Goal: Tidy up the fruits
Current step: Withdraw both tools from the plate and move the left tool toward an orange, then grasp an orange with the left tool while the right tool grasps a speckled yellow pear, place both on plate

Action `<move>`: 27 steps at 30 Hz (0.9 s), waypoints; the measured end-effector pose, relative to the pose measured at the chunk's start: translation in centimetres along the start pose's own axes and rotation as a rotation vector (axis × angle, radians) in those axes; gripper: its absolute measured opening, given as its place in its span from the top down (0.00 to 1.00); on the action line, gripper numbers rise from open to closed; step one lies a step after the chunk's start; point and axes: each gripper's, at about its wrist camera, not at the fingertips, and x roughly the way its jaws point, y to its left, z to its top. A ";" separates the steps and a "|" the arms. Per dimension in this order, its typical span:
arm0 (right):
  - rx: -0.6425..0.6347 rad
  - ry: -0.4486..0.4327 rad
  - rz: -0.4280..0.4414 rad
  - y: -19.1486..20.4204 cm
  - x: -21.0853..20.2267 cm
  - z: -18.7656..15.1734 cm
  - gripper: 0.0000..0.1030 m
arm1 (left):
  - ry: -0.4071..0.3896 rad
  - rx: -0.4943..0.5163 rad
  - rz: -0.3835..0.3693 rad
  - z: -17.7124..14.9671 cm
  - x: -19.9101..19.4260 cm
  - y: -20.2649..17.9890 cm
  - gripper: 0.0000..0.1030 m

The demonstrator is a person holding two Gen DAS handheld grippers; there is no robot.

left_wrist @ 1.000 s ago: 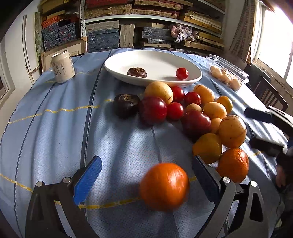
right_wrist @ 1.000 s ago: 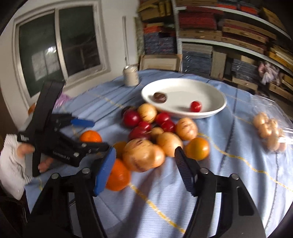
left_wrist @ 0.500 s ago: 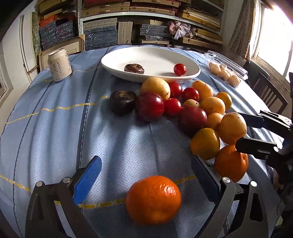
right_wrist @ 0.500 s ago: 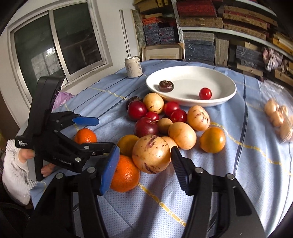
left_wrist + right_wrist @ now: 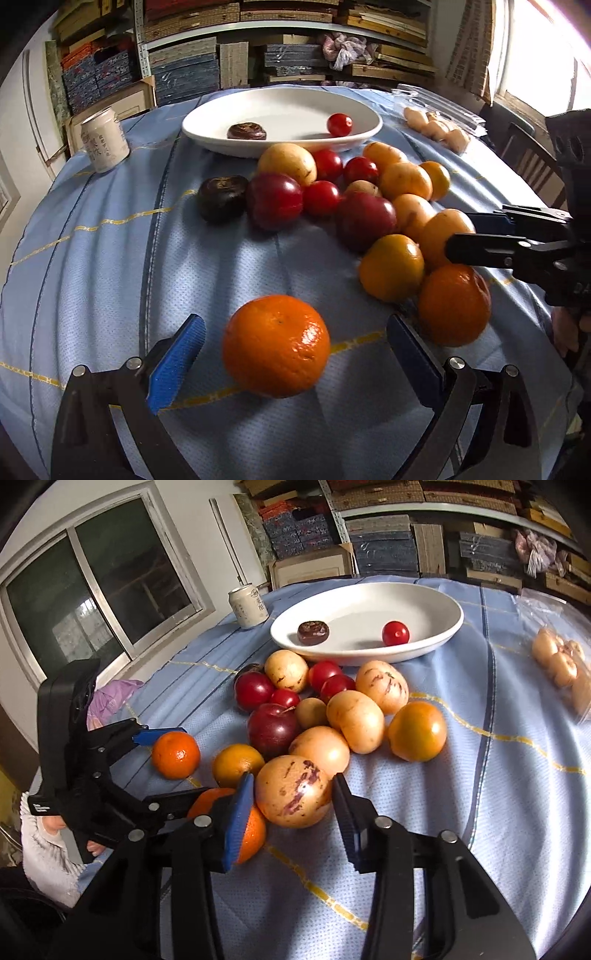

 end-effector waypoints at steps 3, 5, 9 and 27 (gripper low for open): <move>-0.002 0.003 -0.004 -0.1 0.0 0.0 0.59 | 0.002 -0.026 -0.026 0.0 0.1 0.5 0.04; -0.003 0.004 -0.006 0.0 0.0 -0.1 0.59 | -0.002 -0.036 -0.034 0.0 0.0 0.6 0.04; -0.001 0.001 -0.010 0.0 -0.1 -0.1 0.59 | 0.003 -0.027 -0.018 0.1 0.1 0.4 0.04; 0.012 0.004 -0.009 -0.3 -0.3 -0.3 0.59 | -0.025 -0.008 0.028 -0.1 -0.6 -0.2 0.55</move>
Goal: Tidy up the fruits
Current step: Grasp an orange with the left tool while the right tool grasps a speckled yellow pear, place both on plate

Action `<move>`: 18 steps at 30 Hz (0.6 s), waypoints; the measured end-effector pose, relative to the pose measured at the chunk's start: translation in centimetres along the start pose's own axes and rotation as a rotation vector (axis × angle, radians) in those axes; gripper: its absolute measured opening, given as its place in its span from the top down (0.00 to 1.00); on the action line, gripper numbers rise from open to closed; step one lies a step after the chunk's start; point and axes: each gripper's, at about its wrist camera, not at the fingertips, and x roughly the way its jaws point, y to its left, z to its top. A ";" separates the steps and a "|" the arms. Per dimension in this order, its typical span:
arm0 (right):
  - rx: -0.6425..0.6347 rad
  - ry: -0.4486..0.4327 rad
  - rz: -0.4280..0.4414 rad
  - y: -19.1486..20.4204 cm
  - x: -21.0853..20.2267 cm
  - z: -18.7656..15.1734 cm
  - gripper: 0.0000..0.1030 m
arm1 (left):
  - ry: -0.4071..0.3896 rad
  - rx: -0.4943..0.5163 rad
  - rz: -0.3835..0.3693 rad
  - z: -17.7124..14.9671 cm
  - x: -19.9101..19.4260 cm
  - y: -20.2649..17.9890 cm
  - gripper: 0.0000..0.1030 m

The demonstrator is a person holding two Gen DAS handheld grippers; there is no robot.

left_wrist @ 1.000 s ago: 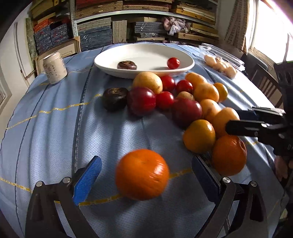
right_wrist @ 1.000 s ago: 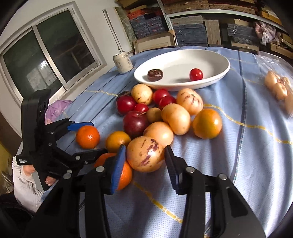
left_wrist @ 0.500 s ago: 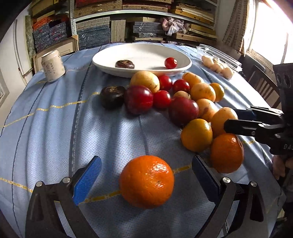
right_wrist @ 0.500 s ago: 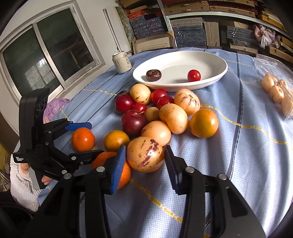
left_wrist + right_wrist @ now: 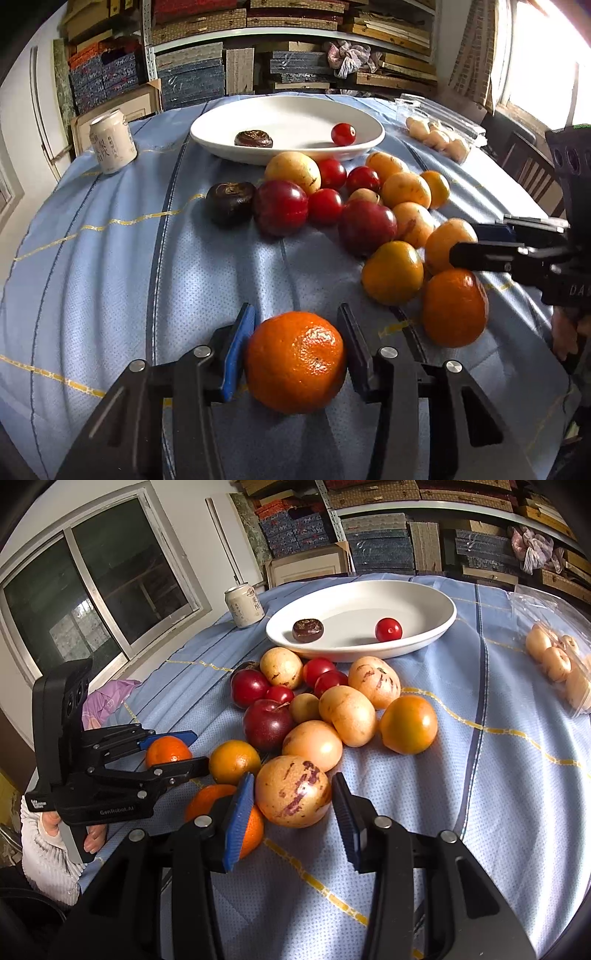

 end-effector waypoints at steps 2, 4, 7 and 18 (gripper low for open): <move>0.001 0.000 0.001 -0.1 0.0 0.0 0.59 | 0.002 0.011 0.014 -0.4 -0.2 -0.2 0.55; 0.001 0.000 0.000 0.0 0.0 0.0 0.59 | 0.002 0.016 0.011 -0.8 -0.7 -0.2 0.55; -0.001 -0.001 -0.002 0.0 0.0 0.0 0.59 | -0.003 0.014 0.004 -1.5 -1.1 0.0 0.56; -0.025 -0.068 -0.023 0.6 -1.3 0.1 0.59 | -0.055 -0.065 -0.016 -1.5 -2.2 1.5 0.57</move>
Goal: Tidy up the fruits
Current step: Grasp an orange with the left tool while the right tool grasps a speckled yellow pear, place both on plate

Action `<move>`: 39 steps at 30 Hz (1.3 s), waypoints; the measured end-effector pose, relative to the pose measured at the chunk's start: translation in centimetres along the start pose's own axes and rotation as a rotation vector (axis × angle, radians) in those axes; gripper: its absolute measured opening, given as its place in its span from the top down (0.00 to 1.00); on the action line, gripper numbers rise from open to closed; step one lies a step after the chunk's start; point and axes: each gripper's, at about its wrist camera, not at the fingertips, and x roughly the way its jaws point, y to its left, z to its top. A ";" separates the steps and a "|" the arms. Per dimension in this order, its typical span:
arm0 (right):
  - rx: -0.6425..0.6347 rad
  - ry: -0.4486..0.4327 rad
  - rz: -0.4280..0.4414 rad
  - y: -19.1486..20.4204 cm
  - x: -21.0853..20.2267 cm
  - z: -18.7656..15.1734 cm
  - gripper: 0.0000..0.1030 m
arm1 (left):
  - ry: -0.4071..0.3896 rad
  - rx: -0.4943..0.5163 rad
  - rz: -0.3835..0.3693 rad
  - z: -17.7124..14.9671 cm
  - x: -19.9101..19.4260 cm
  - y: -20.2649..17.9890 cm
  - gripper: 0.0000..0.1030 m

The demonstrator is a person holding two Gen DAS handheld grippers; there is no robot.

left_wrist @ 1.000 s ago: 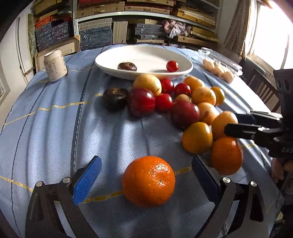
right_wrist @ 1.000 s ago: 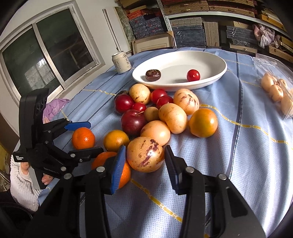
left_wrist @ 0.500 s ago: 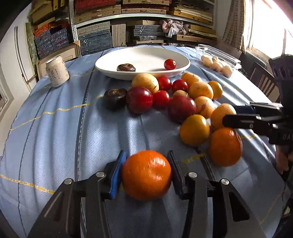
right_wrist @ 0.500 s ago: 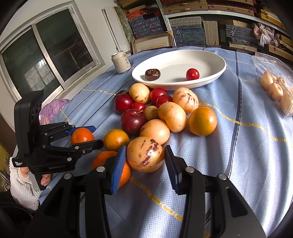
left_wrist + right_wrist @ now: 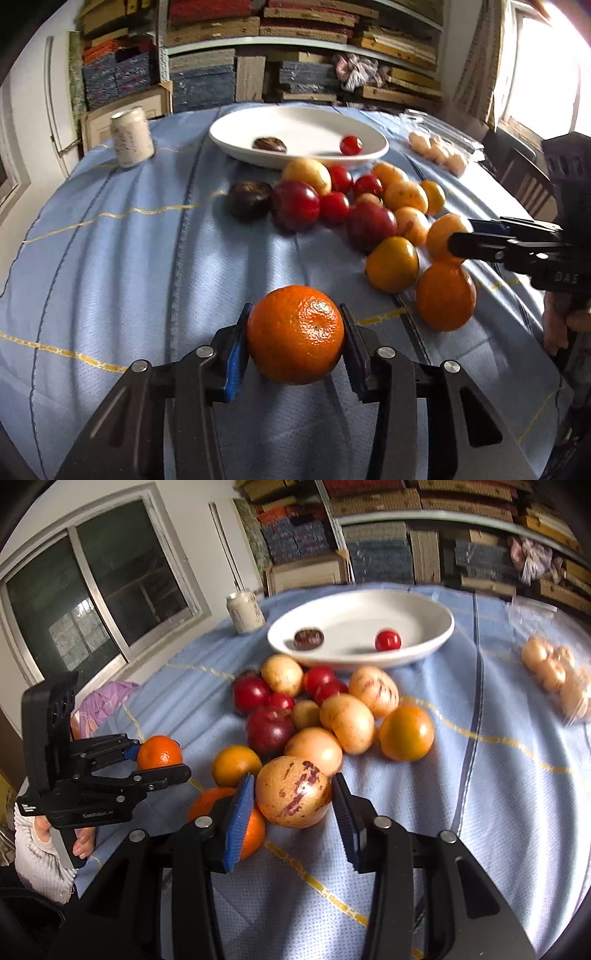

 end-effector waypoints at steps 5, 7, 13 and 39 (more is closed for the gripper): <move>0.010 -0.038 -0.017 -0.9 -1.2 1.4 0.59 | -0.009 0.001 0.022 2.2 -0.3 0.5 0.57; 0.014 -0.058 -0.021 -1.5 -2.0 3.9 0.59 | -0.025 0.019 0.037 5.1 -0.5 0.7 0.57; 0.000 -0.118 -0.105 -3.0 -0.7 12.8 0.59 | -0.077 0.030 0.059 15.2 2.5 0.7 0.57; 0.078 -0.224 -0.148 -7.7 3.3 17.1 0.06 | -0.055 -0.058 0.133 20.6 8.5 3.7 0.13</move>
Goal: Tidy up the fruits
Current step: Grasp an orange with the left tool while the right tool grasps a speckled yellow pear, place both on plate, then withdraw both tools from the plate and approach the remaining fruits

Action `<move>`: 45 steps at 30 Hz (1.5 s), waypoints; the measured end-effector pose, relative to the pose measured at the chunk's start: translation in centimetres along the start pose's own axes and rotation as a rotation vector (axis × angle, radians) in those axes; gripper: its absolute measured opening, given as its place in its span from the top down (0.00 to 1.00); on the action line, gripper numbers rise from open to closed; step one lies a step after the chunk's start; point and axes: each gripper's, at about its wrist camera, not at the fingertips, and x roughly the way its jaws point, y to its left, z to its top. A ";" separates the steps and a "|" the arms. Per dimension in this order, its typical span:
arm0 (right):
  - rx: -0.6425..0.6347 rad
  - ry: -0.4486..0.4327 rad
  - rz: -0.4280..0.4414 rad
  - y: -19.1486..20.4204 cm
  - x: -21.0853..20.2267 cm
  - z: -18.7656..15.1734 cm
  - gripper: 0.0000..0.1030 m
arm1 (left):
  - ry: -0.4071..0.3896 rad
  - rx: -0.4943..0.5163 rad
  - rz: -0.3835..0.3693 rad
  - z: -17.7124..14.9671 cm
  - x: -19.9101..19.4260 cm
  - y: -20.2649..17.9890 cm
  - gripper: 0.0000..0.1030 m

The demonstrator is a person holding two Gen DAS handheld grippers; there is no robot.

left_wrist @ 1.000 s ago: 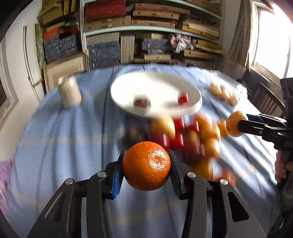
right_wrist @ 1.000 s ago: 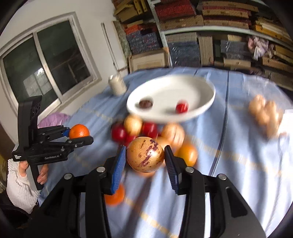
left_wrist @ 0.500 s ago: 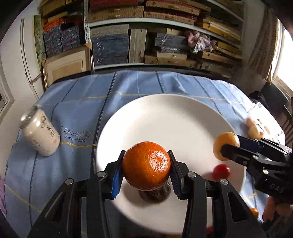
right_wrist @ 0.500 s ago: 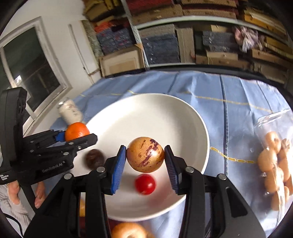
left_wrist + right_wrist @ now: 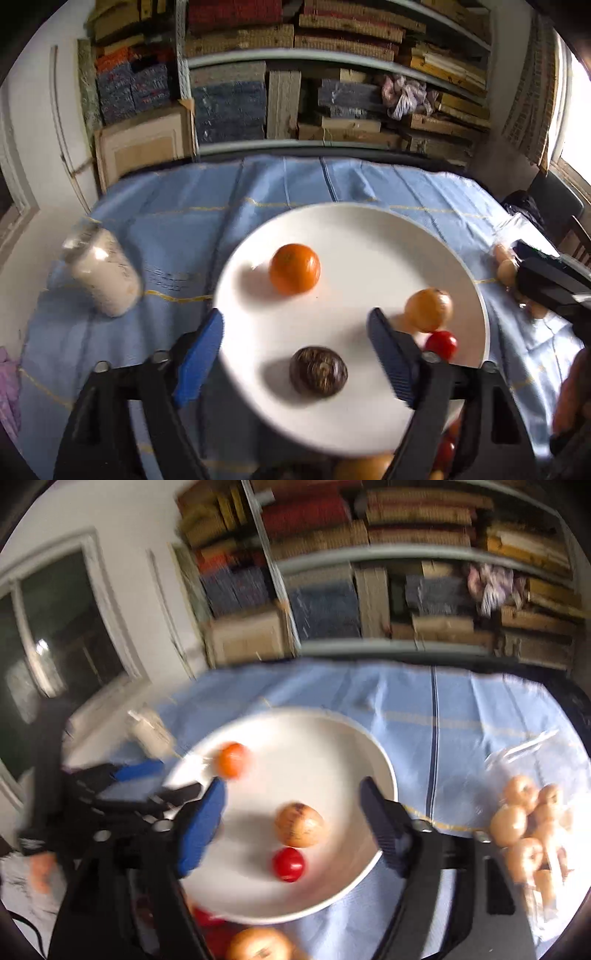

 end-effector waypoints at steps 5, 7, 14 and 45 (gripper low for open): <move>-0.135 -0.097 0.031 2.5 -7.3 -3.1 0.04 | -0.076 0.011 0.021 -3.0 -6.3 0.2 0.04; -0.203 -0.072 0.024 2.7 -8.4 -5.4 0.04 | -0.081 0.013 0.026 -4.8 -7.8 0.2 0.04; -0.248 0.007 -0.079 0.9 -8.2 -11.7 0.04 | -0.136 -0.040 0.056 -11.9 -9.9 1.1 0.04; -0.406 0.278 -0.116 1.7 -2.3 -14.3 0.57 | 0.019 -0.078 0.024 -14.1 -6.4 1.9 0.03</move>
